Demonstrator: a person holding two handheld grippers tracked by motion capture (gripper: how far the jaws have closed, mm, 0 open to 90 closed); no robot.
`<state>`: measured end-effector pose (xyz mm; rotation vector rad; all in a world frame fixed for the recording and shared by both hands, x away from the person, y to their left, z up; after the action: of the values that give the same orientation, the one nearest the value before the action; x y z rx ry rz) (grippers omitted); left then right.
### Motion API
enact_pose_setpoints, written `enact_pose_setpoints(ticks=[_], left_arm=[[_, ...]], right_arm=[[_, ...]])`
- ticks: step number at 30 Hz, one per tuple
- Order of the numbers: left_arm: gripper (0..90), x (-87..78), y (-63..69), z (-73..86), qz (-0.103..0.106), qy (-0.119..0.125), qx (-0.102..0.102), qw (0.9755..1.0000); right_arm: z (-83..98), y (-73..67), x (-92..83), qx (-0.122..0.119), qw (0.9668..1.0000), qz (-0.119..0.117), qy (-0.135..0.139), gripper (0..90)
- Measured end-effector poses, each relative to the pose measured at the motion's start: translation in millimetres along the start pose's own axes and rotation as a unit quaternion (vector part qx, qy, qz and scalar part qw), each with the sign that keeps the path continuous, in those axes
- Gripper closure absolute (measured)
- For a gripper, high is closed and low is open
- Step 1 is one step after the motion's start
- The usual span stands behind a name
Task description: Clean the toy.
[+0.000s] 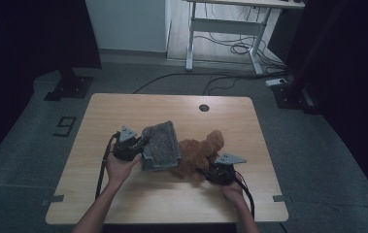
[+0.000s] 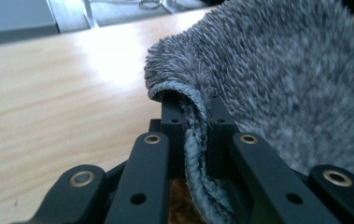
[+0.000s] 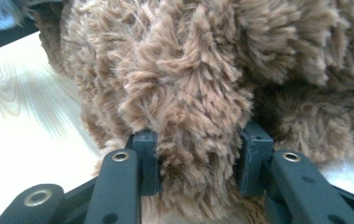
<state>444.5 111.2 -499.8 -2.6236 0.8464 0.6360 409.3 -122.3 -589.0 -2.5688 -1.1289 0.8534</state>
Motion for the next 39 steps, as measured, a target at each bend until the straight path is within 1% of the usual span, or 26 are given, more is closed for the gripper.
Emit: enact_pose_setpoints(ticks=[2, 3, 5, 7, 10, 11, 12, 13, 15, 17, 19, 20, 23, 24, 27, 28, 29, 31, 32, 34, 37, 39], left_arm=[[81.1, -5.0, 9.0, -14.8, 0.003, 0.017, 0.010, 0.9998], [81.1, -6.5, 15.3, -23.2, 0.009, 0.023, 0.018, 0.9995], [81.1, -5.6, 32.0, -41.3, 0.023, 0.034, 0.034, 0.9986], [81.2, 1.1, 52.4, -59.5, 0.040, 0.040, 0.052, 0.9970], [81.1, 20.6, 84.7, -83.7, 0.057, 0.037, 0.083, 0.9943], [81.1, 29.5, 94.5, -90.1, 0.062, 0.032, 0.091, 0.9934], [81.0, 41.7, 105.7, -96.4, 0.068, 0.024, 0.098, 0.9926], [81.0, 49.4, 111.5, -99.3, 0.070, 0.018, 0.103, 0.9920], [80.9, 70.3, 125.0, -103.8, 0.070, 0.000, 0.114, 0.9909], [80.9, 89.7, 133.5, -103.2, 0.068, -0.020, 0.124, 0.9898], [80.8, 105.7, 138.7, -97.4, 0.066, -0.043, 0.131, 0.9883], [80.8, 114.5, 140.5, -91.8, 0.062, -0.055, 0.137, 0.9871], [80.6, 120.5, 139.0, -85.5, 0.049, -0.064, 0.151, 0.9852], [80.5, 120.1, 137.2, -83.7, 0.048, -0.068, 0.158, 0.9840], [80.2, 114.7, 126.0, -78.0, 0.038, -0.075, 0.163, 0.9830], [80.1, 112.8, 122.5, -76.1, 0.035, -0.076, 0.163, 0.9832], [80.1, 109.8, 117.6, -73.4, 0.032, -0.078, 0.162, 0.9833], [80.1, 102.0, 105.8, -67.5, 0.018, -0.079, 0.161, 0.9837], [80.0, 99.2, 102.1, -65.5, 0.013, -0.079, 0.161, 0.9837], [80.0, 90.9, 91.9, -59.1, 0.001, -0.081, 0.168, 0.9825], [80.0, 75.9, 77.6, -49.0, -0.009, -0.073, 0.165, 0.9836], [80.0, 64.9, 69.5, -45.4, -0.016, -0.070, 0.170, 0.9828]], right_arm=[[0.1, 0.1, -0.1, 0.000, 1.0000, 0.001, -0.001, 59.5], [0.2, 0.1, -0.1, -0.001, 1.0000, 0.001, -0.001, 59.5], [0.2, -0.2, -0.1, -0.001, 1.0000, 0.001, -0.001, 59.5], [0.3, -0.4, -0.1, -0.002, 1.0000, 0.002, -0.001, 59.5], [0.6, -0.7, -0.3, -0.004, 1.0000, 0.004, -0.002, 59.4], [0.7, -0.8, -0.4, -0.005, 1.0000, 0.005, -0.002, 59.5], [0.6, -1.0, -0.3, -0.006, 1.0000, 0.006, -0.002, 59.4], [0.8, -1.2, -0.5, -0.009, 0.9999, 0.007, -0.003, 59.4], [1.1, -1.1, -0.9, -0.011, 0.9999, 0.010, -0.004, 59.4], [1.4, -1.3, -1.0, -0.012, 0.9998, 0.012, -0.005, 59.4], [1.1, -1.1, -0.8, -0.013, 0.9998, 0.012, -0.003, 59.4], [1.4, -1.2, -0.9, -0.010, 0.9999, 0.012, -0.005, 59.4], [1.4, -0.5, -0.6, -0.007, 0.9999, 0.011, -0.005, 59.4], [1.4, -0.4, -0.5, -0.007, 0.9999, 0.012, -0.004, 59.4], [1.1, -1.1, -0.1, -0.010, 0.9999, 0.012, -0.004, 59.3], [1.1, -1.5, 0.0, -0.011, 0.9999, 0.013, -0.004, 59.3], [1.1, -1.5, 0.0, -0.012, 0.9998, 0.014, -0.004, 59.3], [1.2, -1.6, 0.2, -0.014, 0.9998, 0.014, -0.004, 59.3], [1.3, -1.5, 0.2, -0.014, 0.9998, 0.014, -0.005, 59.3], [1.3, -1.4, 0.2, -0.014, 0.9998, 0.013, -0.006, 59.2], [1.1, -0.5, 0.2, -0.014, 0.9998, 0.013, -0.006, 58.9], [0.9, -0.3, 0.5, -0.013, 0.9998, 0.014, -0.006, 58.8]])
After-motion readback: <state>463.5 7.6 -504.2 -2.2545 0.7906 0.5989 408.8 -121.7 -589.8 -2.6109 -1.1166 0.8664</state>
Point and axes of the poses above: each handheld gripper's, and its own axes: x roughly forward along the jaws, z roughly out of its underside, y roughly to its right, the point moved 10 cm from there along x, roughly forward along the jaws, and after that the axes turned 14 degrees about x, right-handed, at the moved point
